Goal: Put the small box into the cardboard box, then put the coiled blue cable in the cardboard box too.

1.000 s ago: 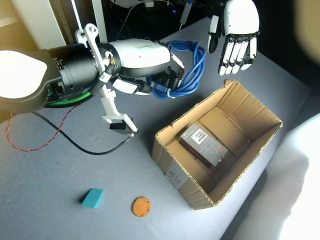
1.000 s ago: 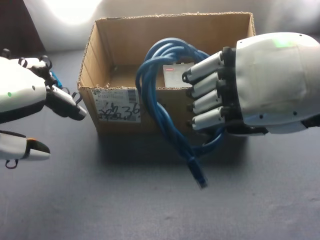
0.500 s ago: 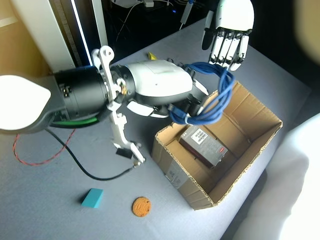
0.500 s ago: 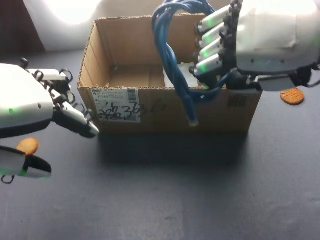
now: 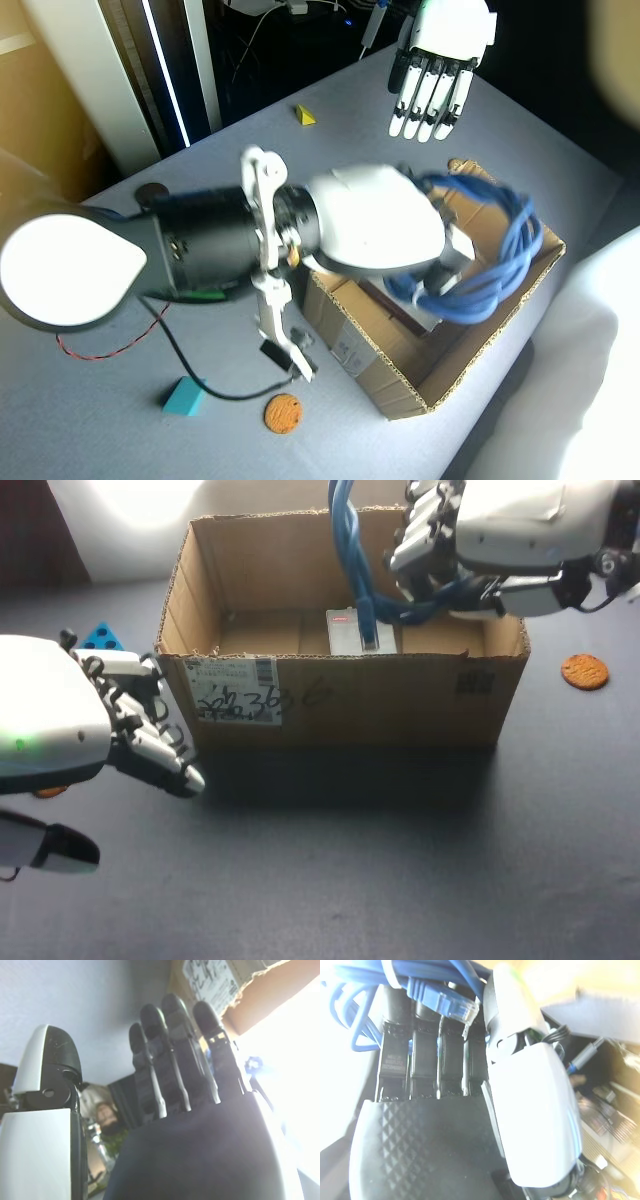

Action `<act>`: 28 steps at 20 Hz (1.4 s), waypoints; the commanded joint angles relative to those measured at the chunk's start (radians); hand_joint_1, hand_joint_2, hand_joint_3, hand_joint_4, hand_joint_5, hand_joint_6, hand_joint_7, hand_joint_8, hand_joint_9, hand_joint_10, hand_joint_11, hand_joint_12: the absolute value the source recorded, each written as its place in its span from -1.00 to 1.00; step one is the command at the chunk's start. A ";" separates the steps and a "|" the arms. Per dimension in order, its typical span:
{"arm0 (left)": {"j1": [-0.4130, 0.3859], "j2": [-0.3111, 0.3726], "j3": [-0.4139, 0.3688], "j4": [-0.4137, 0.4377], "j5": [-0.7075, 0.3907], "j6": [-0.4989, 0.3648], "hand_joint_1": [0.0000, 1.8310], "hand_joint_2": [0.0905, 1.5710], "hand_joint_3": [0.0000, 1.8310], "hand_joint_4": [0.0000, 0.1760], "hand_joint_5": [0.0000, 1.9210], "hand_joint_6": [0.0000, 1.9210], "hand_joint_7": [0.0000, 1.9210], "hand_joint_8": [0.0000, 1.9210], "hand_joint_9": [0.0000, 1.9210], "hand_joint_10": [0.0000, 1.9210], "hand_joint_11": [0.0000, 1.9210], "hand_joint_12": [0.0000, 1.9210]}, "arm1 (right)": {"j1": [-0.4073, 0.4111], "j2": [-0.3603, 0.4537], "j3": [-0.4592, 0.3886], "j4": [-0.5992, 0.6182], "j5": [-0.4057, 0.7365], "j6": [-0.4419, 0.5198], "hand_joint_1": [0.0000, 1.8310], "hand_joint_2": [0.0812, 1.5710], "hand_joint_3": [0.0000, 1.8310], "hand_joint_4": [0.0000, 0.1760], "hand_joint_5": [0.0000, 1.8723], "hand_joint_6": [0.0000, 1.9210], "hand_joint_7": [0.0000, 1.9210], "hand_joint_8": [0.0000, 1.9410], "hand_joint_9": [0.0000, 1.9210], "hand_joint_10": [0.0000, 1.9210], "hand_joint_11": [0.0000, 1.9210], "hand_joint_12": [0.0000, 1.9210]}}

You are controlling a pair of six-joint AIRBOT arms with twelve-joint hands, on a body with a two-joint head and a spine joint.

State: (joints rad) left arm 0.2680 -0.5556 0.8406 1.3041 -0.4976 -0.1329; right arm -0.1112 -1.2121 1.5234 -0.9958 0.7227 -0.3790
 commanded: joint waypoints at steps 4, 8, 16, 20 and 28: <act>0.003 0.017 0.004 -0.115 -0.093 0.109 0.04 0.41 -1.00 -1.00 -0.37 -0.99 -0.28 -0.99 -0.34 -0.99 -0.90 0.04 | -0.009 -0.008 0.022 0.074 0.066 0.001 0.48 0.49 -1.00 -1.00 -0.18 0.24 -0.13 0.23 -0.16 0.49 -0.36 0.53; 0.004 0.017 0.005 -0.101 -0.099 0.109 0.02 0.42 -1.00 -1.00 -0.38 -1.00 -0.30 -1.00 -0.36 -0.99 -0.90 0.05 | -0.010 -0.020 0.043 0.095 0.066 0.011 0.47 0.46 -1.00 -1.00 -0.13 0.12 -0.08 0.17 -0.11 0.46 -0.34 0.58; 0.002 0.013 -0.003 -0.110 -0.101 0.109 0.04 0.42 -1.00 -1.00 -0.40 -1.00 -0.30 -1.00 -0.37 -1.00 -0.94 0.06 | -0.011 -0.022 0.044 0.099 0.064 0.020 0.48 0.47 -1.00 -1.00 -0.16 0.18 -0.09 0.20 -0.17 0.47 -0.39 0.58; 0.003 0.015 -0.017 -0.124 -0.080 0.109 0.05 0.41 -1.00 -1.00 -0.39 -1.00 -0.30 -1.00 -0.36 -1.00 -0.93 0.06 | -0.013 -0.022 0.044 0.099 0.064 0.020 0.23 0.37 -1.00 -1.00 -0.19 -0.42 -0.19 -0.54 -0.31 -0.38 -0.63 0.32; 0.004 0.015 -0.017 -0.126 -0.080 0.109 0.04 0.41 -1.00 -1.00 -0.38 -0.99 -0.29 -1.00 -0.35 -1.00 -0.92 0.06 | -0.013 -0.022 0.044 0.100 0.065 0.020 0.02 0.37 -0.99 -1.00 -0.38 -1.00 -0.35 -1.00 -0.35 -0.98 -0.73 0.01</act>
State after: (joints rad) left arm 0.2794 -0.5510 0.8227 1.2221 -0.5346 -0.0265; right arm -0.1310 -1.2449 1.5631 -0.9588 0.7132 -0.3576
